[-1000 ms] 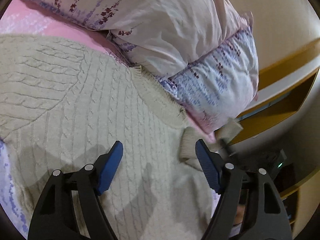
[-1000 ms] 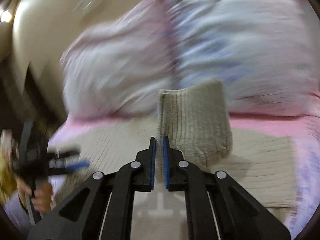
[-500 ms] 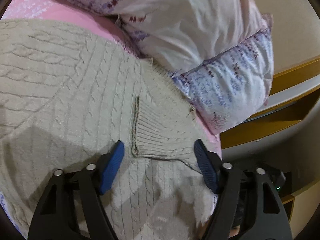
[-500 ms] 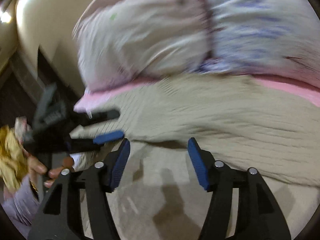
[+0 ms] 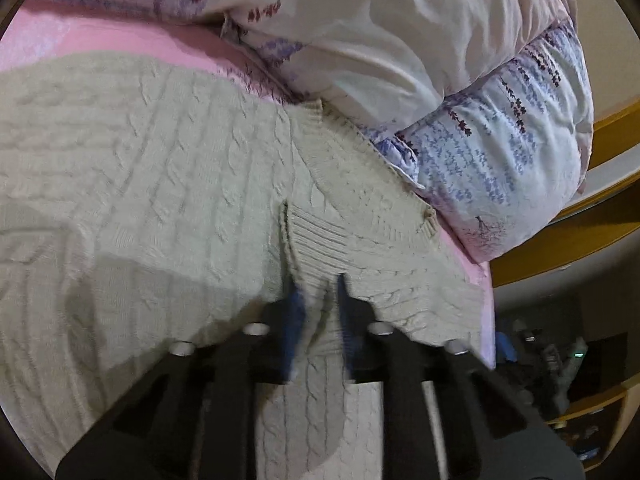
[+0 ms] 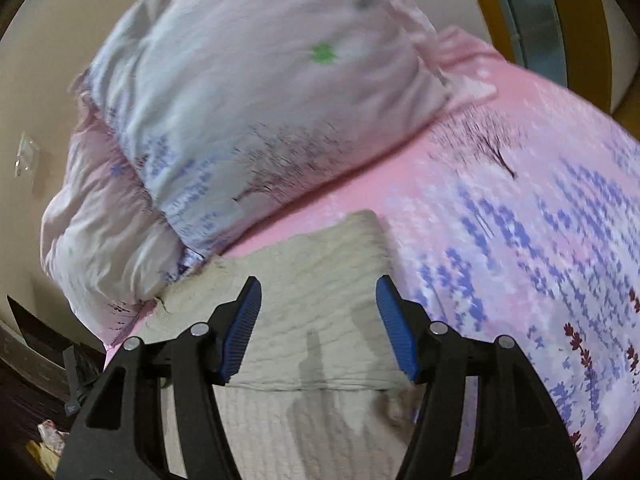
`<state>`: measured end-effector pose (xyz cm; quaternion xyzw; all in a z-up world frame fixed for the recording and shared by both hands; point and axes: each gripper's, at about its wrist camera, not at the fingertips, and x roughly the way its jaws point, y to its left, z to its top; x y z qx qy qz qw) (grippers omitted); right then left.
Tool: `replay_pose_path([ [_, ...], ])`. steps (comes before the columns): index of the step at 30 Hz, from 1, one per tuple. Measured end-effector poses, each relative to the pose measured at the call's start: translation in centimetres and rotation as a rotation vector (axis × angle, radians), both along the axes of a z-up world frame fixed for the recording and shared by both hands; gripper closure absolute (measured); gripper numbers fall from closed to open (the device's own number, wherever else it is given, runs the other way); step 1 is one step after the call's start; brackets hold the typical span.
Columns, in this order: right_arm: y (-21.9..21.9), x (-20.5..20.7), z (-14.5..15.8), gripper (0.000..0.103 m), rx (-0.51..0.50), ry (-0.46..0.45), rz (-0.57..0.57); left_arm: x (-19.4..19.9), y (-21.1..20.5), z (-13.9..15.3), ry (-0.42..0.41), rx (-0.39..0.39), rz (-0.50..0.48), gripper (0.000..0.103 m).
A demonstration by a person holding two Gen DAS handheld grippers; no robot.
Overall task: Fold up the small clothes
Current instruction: 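Grasp the other sleeve cuff with the left gripper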
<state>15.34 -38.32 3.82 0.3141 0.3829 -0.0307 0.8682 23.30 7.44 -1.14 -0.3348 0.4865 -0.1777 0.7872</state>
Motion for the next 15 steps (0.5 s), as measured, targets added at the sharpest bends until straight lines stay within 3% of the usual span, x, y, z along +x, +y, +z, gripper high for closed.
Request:
replay_pose_path([
  [2,0.3,0.4,-1.2,0.043,-0.010,0.040,0.002,0.1,0.0,-0.1,0.006,-0.028,-0.011,0.097],
  [8,-0.6,0.6,-3.0,0.046,-0.038,0.095,-0.030,0.0,1.7,3.5,-0.139,0.033,-0.012,0.098],
  [15,-0.4,0.9,-4.0,0.046,-0.027,0.115,0.011,0.2,1.2,1.8,-0.079,0.097,-0.035,0.098],
])
